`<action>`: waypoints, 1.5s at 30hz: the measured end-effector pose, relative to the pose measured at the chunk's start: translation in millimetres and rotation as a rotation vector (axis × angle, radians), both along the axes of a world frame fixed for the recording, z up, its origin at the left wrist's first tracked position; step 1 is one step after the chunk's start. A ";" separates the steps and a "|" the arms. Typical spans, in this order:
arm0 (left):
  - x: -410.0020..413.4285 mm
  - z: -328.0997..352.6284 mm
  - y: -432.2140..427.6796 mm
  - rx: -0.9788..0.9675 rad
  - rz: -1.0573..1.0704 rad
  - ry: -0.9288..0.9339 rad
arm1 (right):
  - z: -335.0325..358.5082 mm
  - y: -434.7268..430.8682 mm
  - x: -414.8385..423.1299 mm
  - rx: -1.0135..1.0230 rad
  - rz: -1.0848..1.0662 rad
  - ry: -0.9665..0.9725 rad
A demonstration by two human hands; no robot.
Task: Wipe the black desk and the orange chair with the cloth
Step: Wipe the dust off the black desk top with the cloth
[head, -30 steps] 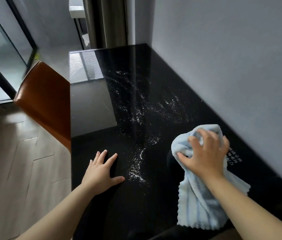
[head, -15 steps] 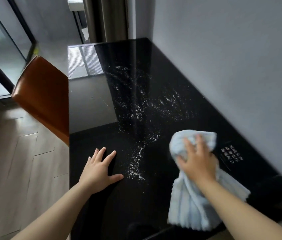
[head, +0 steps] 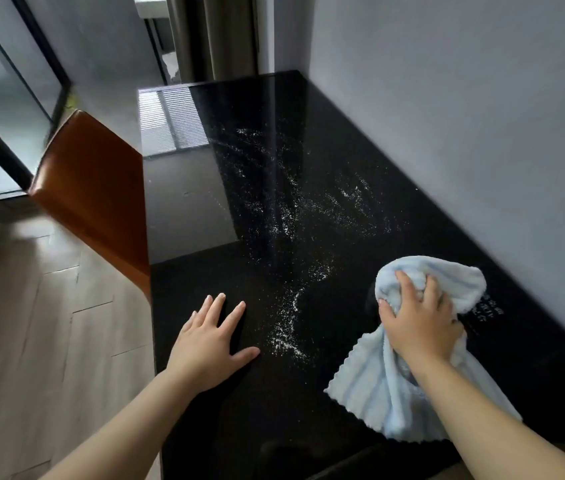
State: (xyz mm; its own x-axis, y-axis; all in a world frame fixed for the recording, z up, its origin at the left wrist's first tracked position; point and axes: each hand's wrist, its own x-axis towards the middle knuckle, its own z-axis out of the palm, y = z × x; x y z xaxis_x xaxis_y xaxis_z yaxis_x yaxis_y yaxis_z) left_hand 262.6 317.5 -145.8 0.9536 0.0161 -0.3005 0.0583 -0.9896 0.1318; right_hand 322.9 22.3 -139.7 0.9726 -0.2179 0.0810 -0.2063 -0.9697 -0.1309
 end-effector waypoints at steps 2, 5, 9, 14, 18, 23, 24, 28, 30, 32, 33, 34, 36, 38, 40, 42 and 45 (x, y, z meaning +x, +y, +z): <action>1.3 -0.1 1.9 0.022 -0.016 -0.010 | 0.1 9.9 -9.5 0.015 -0.047 -0.032; 13.1 4.7 22.9 0.033 -0.132 -0.109 | -2.6 63.9 -45.7 0.101 0.182 -0.125; 31.6 4.5 65.3 0.008 -0.335 -0.116 | -7.0 86.5 -64.1 -0.006 0.329 -0.152; 29.8 -6.8 107.6 -0.045 -0.390 0.054 | 3.4 88.4 -65.9 0.032 -0.394 -0.114; 41.4 -3.1 120.5 -0.088 -0.489 0.134 | -7.3 186.6 -102.1 0.022 -0.120 -0.026; 48.3 0.2 131.7 -0.116 -0.592 0.155 | -7.3 187.9 -129.8 -0.029 -0.031 -0.004; 49.0 -0.1 132.8 -0.117 -0.607 0.166 | -5.4 176.5 -128.1 0.017 -0.199 0.021; 53.1 1.8 134.7 -0.165 -0.599 0.224 | 2.0 198.1 -121.9 0.047 -0.412 0.040; 54.4 4.1 135.9 -0.161 -0.605 0.230 | -0.3 233.9 -127.8 0.096 -0.166 -0.055; 51.2 6.8 135.3 -0.151 -0.597 0.222 | -3.7 253.0 -143.0 0.075 0.087 -0.039; 49.3 7.9 134.5 -0.142 -0.590 0.212 | -4.1 249.0 -145.7 0.050 0.152 -0.025; 47.9 9.4 133.6 -0.131 -0.586 0.206 | -2.7 237.6 -142.6 0.053 0.152 -0.028; 47.4 13.4 132.2 -0.113 -0.578 0.207 | -3.7 206.3 -135.6 0.054 -0.036 -0.018; 47.3 16.5 130.4 -0.092 -0.561 0.209 | -3.6 183.4 -130.8 0.063 -0.278 0.014; 44.4 16.5 128.0 -0.085 -0.529 0.203 | -2.5 182.6 -127.8 0.034 -0.382 0.025; 40.4 14.7 127.0 -0.089 -0.515 0.191 | 2.0 207.9 -129.1 0.048 -0.332 0.033; 42.3 12.1 130.7 -0.075 -0.534 0.164 | 1.5 264.2 -149.1 0.140 -0.011 -0.034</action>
